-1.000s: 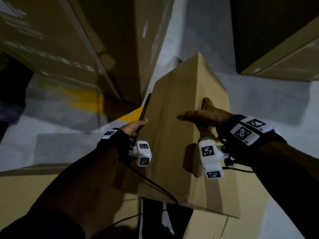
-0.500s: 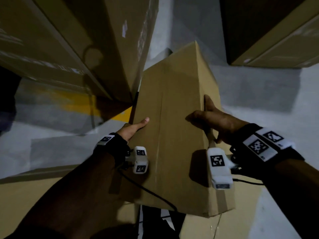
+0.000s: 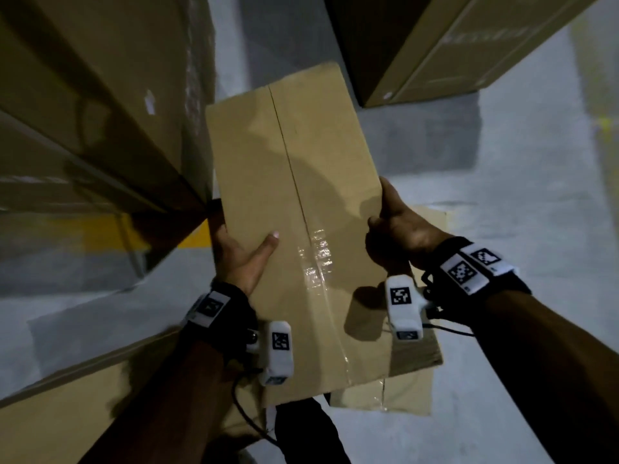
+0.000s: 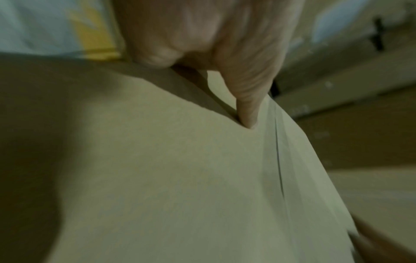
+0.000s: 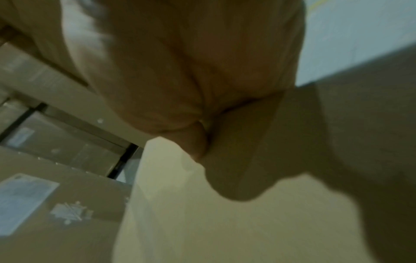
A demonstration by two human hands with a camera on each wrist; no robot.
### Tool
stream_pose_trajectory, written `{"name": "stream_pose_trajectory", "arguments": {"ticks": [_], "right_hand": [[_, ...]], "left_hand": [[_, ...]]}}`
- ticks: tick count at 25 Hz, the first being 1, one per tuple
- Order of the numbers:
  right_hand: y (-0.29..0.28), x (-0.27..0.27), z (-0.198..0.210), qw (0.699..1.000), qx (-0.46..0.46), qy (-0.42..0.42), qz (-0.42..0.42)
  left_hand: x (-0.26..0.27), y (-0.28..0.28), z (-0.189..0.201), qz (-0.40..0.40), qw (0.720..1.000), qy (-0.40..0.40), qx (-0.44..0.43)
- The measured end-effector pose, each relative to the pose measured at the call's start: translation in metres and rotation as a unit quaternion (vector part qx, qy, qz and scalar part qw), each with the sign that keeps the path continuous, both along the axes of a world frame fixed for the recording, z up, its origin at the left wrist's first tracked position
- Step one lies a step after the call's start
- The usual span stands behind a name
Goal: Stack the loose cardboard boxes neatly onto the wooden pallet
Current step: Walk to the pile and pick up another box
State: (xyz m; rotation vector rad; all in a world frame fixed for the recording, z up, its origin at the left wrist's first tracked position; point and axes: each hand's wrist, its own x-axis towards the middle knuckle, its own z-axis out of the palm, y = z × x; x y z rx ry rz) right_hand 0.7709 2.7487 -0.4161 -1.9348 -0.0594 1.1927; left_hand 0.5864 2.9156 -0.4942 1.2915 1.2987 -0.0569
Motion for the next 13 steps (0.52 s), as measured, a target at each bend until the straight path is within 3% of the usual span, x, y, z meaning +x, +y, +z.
{"name": "stream_pose_trajectory", "arguments": {"ticks": [5, 8, 13], "right_hand": [[-0.027, -0.013, -0.015, 0.992, -0.026, -0.090, -0.089], [-0.038, -0.008, -0.016, 0.989, -0.028, -0.135, -0.051], [-0.073, -0.014, -0.005, 0.988, -0.010, -0.117, -0.100]], "left_hand": [[0.010, -0.027, 0.028, -0.084, 0.994, 0.041, 0.063], [0.016, -0.040, 0.036, -0.107, 0.988, 0.048, 0.098], [0.023, -0.061, 0.050, -0.139, 0.978, 0.018, 0.154]]}}
